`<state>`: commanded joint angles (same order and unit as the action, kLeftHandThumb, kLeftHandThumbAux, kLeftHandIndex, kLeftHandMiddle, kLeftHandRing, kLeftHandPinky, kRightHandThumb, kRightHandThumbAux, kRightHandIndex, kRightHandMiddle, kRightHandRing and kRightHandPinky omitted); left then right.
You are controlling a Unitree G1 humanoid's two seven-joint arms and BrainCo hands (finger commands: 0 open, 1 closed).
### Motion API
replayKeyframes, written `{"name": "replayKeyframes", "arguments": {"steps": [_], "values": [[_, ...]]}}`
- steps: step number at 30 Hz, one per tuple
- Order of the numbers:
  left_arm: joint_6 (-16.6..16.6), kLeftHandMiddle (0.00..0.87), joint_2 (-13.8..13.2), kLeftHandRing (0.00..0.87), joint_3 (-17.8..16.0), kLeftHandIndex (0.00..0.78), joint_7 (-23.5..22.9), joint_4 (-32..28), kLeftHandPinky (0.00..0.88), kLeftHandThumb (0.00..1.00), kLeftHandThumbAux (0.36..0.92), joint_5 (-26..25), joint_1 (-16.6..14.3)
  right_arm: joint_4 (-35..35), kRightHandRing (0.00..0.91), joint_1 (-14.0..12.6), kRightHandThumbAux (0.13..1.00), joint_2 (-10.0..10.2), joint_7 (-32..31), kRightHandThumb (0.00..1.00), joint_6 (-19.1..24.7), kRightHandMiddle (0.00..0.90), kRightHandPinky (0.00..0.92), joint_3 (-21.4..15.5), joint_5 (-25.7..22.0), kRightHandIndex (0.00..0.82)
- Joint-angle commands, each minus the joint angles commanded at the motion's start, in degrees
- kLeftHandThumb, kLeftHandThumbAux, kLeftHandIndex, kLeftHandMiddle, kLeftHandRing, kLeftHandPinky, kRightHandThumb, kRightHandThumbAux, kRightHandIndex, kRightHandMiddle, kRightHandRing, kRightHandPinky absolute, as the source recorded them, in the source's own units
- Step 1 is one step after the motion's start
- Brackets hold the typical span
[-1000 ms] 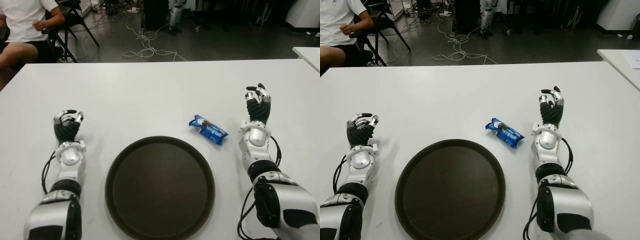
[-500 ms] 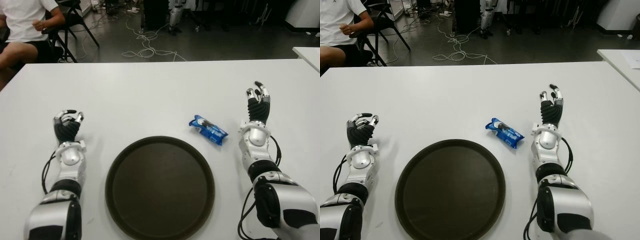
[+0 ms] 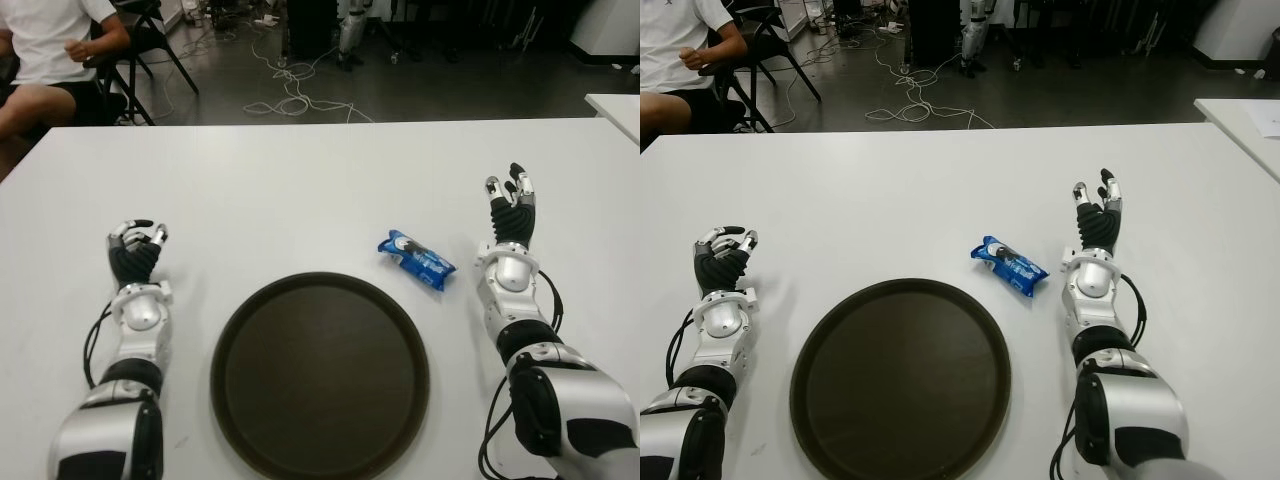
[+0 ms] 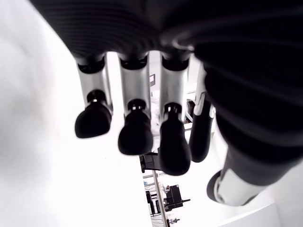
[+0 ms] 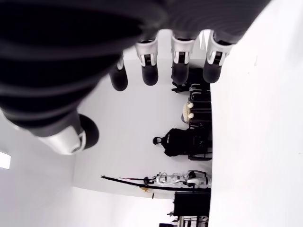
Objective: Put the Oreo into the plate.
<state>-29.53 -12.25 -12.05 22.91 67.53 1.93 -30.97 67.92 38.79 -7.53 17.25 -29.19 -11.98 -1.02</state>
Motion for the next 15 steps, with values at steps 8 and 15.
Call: {"name": "replayKeyframes", "arguments": {"steps": [8,15], "values": [[-0.9,0.751,0.1,0.763,-0.3,0.435,-1.1,0.0,0.775,0.704,0.718,-0.4,0.1,-0.2,0.0,-0.1,0.485,0.1,-0.4,0.56,0.3,0.0,0.0,0.0,-0.3,0.0],[-1.4,0.75,0.1,0.757,-0.3,0.434,-1.0,0.0,0.765,0.704,0.719,-0.5,0.3,-0.3,0.0,-0.2,0.476,0.0,-0.9,0.556,0.4,0.0,0.0,-0.1,-0.5,0.0]]}}
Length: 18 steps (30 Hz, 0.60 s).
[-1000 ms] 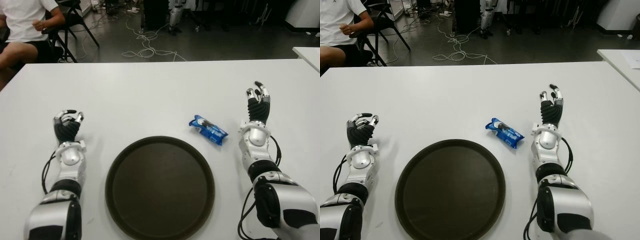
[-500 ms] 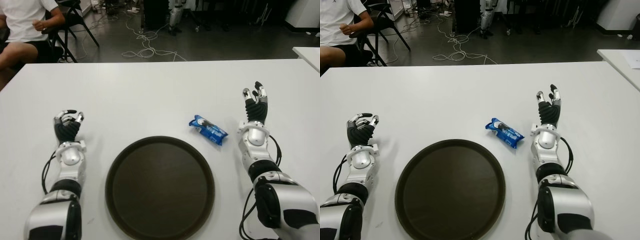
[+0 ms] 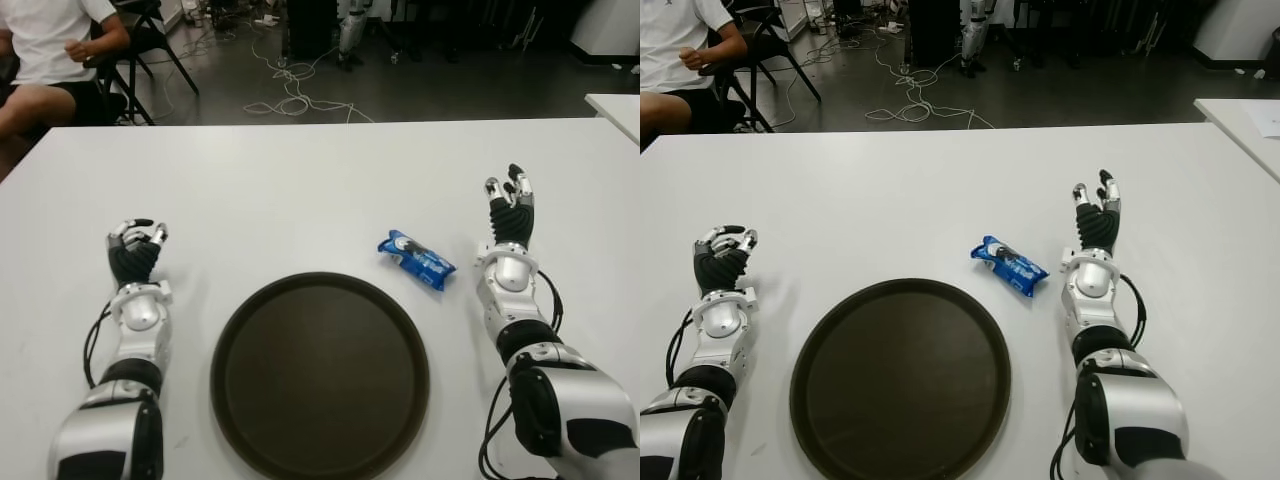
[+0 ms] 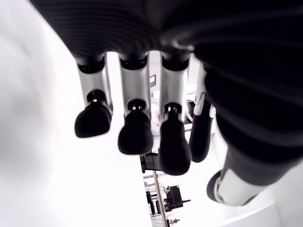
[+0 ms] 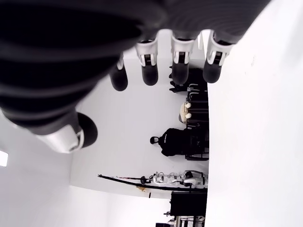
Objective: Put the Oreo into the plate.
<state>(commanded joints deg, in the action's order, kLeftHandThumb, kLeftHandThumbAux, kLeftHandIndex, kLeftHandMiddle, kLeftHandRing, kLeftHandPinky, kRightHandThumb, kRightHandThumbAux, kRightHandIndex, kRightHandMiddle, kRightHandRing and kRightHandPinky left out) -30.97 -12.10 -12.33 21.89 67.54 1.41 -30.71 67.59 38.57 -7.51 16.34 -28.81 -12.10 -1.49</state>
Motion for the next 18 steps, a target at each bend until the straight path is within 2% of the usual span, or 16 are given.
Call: {"name": "replayKeyframes", "arguments": {"steps": [11,14,18], "values": [[-0.5,0.762,0.4,0.772,0.4,0.436,1.3,-0.2,0.79,0.708,0.716,0.5,0.1,-0.5,0.0,-0.2,0.484,-1.0,-2.7,0.495,1.3,0.0,0.0,0.9,0.6,0.0],[-0.4,0.76,0.6,0.772,0.5,0.436,1.4,-0.4,0.789,0.707,0.716,0.4,0.2,-2.3,0.0,-1.1,0.475,-2.1,-5.3,0.46,1.9,0.0,0.0,2.2,1.5,0.0],[0.1,0.751,0.8,0.766,0.8,0.435,2.0,-0.5,0.779,0.704,0.717,0.8,0.3,-10.8,0.0,-4.2,0.454,-4.9,-10.6,0.413,4.0,0.0,0.0,4.7,2.9,0.0]]}}
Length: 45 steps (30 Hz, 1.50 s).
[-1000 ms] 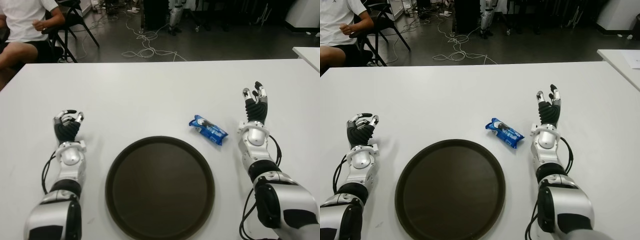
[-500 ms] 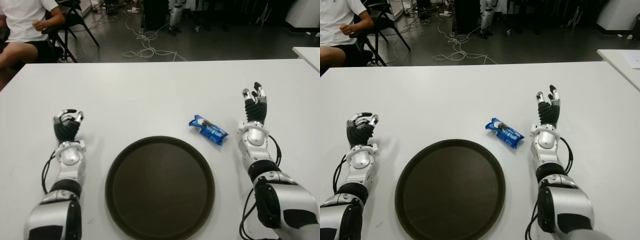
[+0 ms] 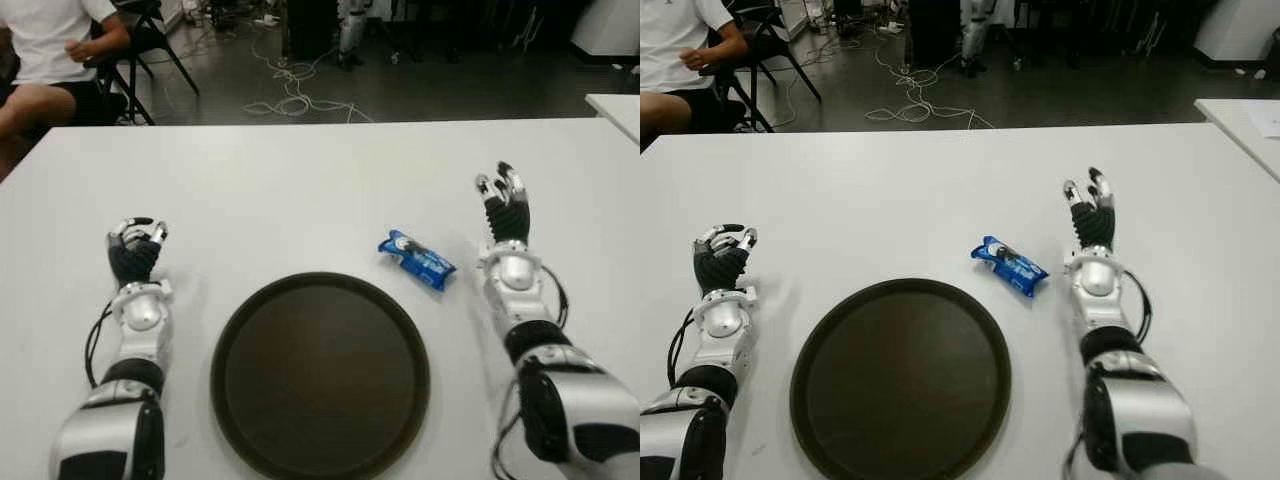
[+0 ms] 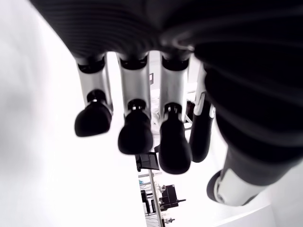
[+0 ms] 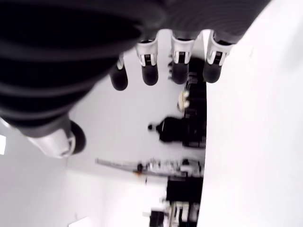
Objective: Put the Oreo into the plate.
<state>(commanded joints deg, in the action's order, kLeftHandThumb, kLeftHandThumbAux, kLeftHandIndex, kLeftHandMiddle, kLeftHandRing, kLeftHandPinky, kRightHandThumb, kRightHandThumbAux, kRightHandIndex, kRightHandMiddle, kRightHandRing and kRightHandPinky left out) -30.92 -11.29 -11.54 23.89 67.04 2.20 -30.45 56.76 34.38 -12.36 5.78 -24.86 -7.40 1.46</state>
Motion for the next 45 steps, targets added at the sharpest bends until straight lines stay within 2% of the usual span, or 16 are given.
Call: {"name": "replayKeyframes", "arguments": {"steps": [2,8,12,16,19,26,31,45], "values": [[0.1,0.746,0.1,0.762,0.1,0.435,0.4,0.0,0.775,0.703,0.718,0.2,0.0,-3.9,0.0,-1.2,0.439,-1.0,-1.6,0.399,1.4,0.0,0.0,0.7,0.5,0.0],[0.6,0.746,0.3,0.761,0.6,0.434,1.4,-0.1,0.772,0.702,0.719,0.7,-0.1,-16.7,0.0,-7.0,0.419,-3.2,-3.8,0.349,4.2,0.0,0.0,3.0,3.4,0.0],[1.5,0.749,0.1,0.763,1.3,0.435,2.5,-0.1,0.773,0.702,0.718,1.5,-0.2,-27.0,0.0,-11.2,0.404,-6.0,-6.2,0.29,6.6,0.0,0.0,5.3,6.8,0.0],[1.9,0.749,-0.1,0.764,1.8,0.435,3.1,-0.2,0.775,0.702,0.718,2.1,-0.1,-32.2,0.0,-13.1,0.376,-7.7,-7.9,0.226,9.9,0.0,0.0,6.2,8.7,0.0],[2.1,0.745,-0.1,0.761,2.1,0.435,3.5,-0.3,0.774,0.702,0.718,2.4,-0.1,-33.7,0.0,-12.8,0.383,-9.6,-9.9,0.16,12.7,0.0,0.0,6.8,9.9,0.0],[2.0,0.74,0.0,0.758,2.0,0.434,2.8,-0.3,0.777,0.702,0.718,1.7,-0.1,-34.4,0.0,-10.5,0.4,-11.8,-13.6,0.019,19.6,0.0,0.0,7.7,10.8,0.0],[2.1,0.743,-0.2,0.76,2.1,0.434,2.7,-0.4,0.779,0.702,0.718,1.8,-0.1,-33.7,0.0,-9.6,0.401,-12.6,-14.7,0.003,21.2,0.0,0.0,8.5,11.8,0.0],[2.7,0.754,0.1,0.771,2.0,0.434,2.4,-0.4,0.786,0.703,0.718,1.5,-0.3,-35.8,0.0,-9.4,0.395,-14.8,-17.3,0.0,22.1,0.0,0.0,10.2,14.0,0.0]]}}
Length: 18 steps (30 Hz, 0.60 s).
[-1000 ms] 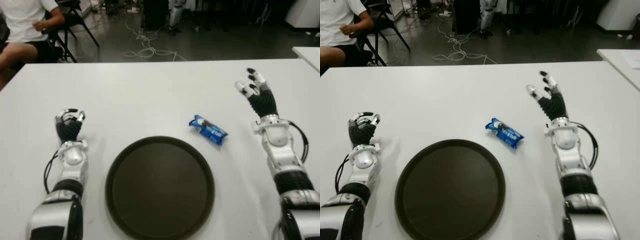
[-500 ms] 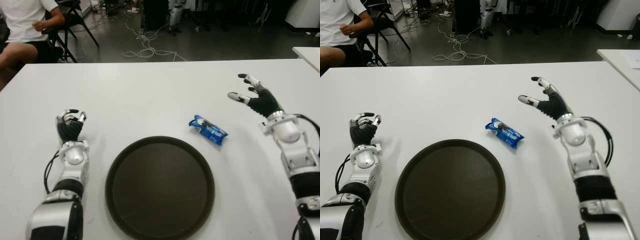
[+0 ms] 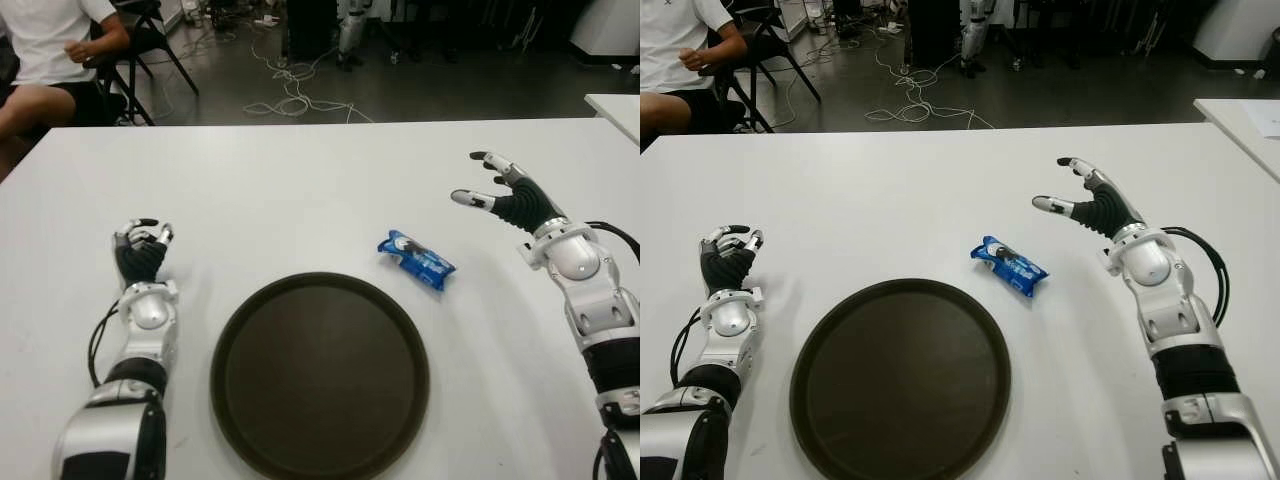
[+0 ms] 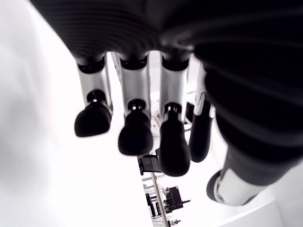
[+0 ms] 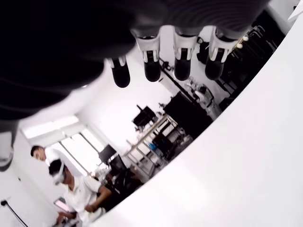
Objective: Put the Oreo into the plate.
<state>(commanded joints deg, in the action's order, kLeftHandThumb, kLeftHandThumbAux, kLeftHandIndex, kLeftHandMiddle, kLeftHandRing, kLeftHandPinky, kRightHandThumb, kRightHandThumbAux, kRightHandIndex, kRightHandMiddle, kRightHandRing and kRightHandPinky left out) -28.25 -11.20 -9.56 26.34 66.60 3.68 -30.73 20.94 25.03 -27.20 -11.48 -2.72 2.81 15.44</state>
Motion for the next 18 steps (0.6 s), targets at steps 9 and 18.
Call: {"name": "replayKeyframes", "arguments": {"steps": [9,18], "values": [[-0.6,0.746,0.8,0.762,-0.1,0.434,1.2,-0.2,0.777,0.702,0.719,0.1,0.0,-3.4,0.0,-0.3,0.419,-1.1,-4.1,0.0,4.4,0.0,0.0,2.6,2.5,0.0],[-0.5,0.745,0.9,0.761,0.3,0.435,2.0,0.0,0.773,0.702,0.718,0.6,-0.1,-9.7,0.0,-3.0,0.412,-0.6,-6.7,0.0,9.9,0.0,0.0,9.1,8.7,0.0]]}}
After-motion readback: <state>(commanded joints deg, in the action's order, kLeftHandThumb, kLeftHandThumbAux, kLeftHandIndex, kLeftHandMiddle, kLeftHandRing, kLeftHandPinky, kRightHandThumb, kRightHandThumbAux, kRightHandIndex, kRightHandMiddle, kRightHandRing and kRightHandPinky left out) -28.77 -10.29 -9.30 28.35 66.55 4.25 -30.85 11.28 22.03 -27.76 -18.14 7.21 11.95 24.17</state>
